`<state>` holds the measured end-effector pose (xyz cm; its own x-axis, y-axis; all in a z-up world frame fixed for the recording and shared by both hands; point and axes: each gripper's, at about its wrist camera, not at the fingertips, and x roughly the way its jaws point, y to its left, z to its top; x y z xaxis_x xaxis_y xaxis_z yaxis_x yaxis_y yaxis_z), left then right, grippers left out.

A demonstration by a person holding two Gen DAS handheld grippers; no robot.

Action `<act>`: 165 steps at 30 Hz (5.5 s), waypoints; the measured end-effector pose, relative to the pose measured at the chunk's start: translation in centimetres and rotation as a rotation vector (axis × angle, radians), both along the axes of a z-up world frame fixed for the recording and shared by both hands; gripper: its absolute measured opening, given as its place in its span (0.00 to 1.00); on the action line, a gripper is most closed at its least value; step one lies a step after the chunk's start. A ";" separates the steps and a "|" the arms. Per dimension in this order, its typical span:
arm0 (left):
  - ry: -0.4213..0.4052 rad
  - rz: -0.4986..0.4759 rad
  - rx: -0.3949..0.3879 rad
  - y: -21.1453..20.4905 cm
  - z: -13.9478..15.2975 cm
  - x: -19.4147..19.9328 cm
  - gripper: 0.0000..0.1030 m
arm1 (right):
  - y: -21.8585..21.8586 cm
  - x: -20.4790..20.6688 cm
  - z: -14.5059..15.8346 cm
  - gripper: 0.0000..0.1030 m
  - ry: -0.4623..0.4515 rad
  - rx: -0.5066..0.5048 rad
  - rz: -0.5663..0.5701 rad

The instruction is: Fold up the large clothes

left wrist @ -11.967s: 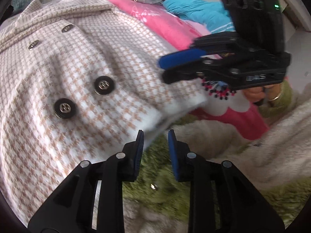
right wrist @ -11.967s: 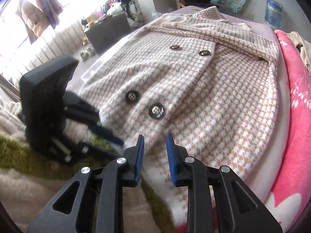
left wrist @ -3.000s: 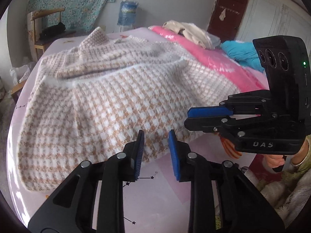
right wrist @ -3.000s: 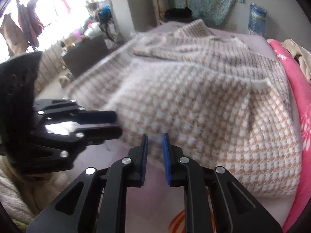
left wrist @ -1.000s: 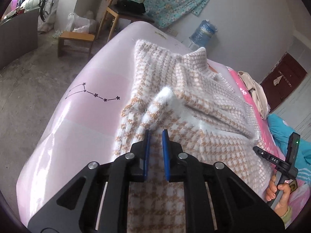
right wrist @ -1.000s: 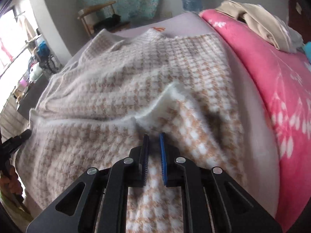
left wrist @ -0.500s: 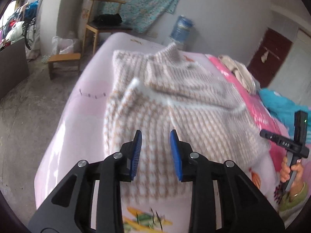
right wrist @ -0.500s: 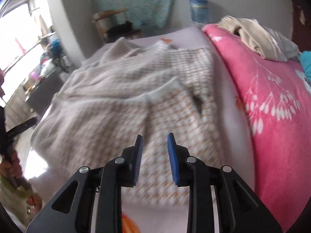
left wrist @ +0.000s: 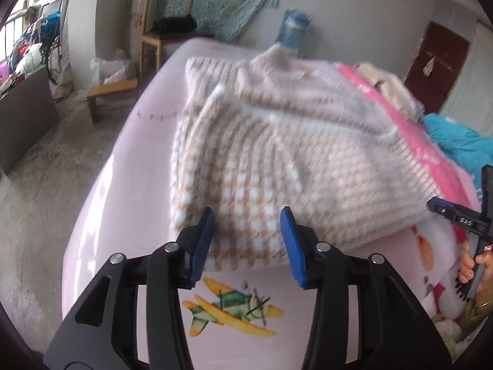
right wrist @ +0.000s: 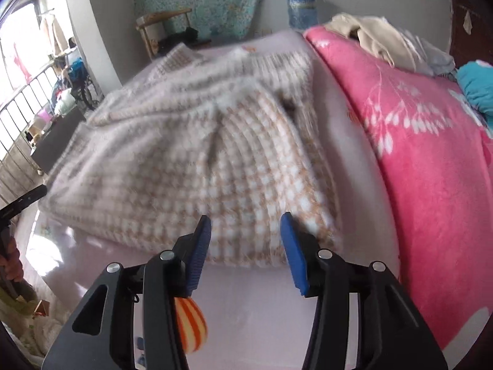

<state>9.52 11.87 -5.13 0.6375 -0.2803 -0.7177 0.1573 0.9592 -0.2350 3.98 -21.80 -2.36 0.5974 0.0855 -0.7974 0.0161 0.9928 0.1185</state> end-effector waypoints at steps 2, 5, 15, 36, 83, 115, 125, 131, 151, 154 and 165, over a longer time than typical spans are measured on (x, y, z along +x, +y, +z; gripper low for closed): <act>-0.004 0.011 0.009 -0.1 0.1 -0.1 0.42 | 0.7 -0.2 0.4 0.45 -0.011 -0.041 0.004; -0.022 0.030 0.026 -0.1 1.5 -0.4 0.51 | 1.8 -0.4 1.8 0.49 -0.045 -0.073 0.033; -0.027 0.062 0.121 -2.3 3.6 -0.2 0.75 | 4.5 -0.4 3.9 0.75 -0.113 -0.040 0.105; 0.037 0.058 0.328 -10.8 3.1 5.0 0.86 | 6.4 3.7 3.3 0.81 -0.042 0.015 0.096; 0.133 0.125 0.293 -10.2 0.7 6.2 0.92 | 8.2 8.6 0.2 0.94 0.141 0.018 0.104; 0.072 -0.130 -0.036 -12.8 9.4 43.7 0.84 | 0.1 45.2 7.2 0.85 0.179 0.245 0.071; 0.296 -0.119 -0.139 -14.6 2.9 48.6 0.17 | -2.8 50.3 -0.9 0.17 0.368 0.429 -0.041; 0.151 -0.250 -0.075 -15.0 7.6 43.6 0.11 | -1.8 45.8 5.2 0.10 0.202 0.378 0.083; 0.064 -0.391 0.076 -11.5 5.7 25.9 0.17 | 3.2 33.7 8.6 0.31 0.208 0.424 0.348; 0.074 -0.371 0.077 -10.2 5.7 24.6 0.31 | 5.2 32.5 3.7 0.31 0.329 0.327 0.365; -0.008 -0.308 -0.097 -6.6 9.9 25.7 0.35 | 4.8 31.0 8.4 0.31 0.143 0.203 0.342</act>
<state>35.23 5.23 4.73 0.5174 -0.5279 -0.6735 0.4385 0.8394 -0.3211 34.99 -16.97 6.04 0.3918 0.4238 -0.8166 -0.2798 0.9004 0.3331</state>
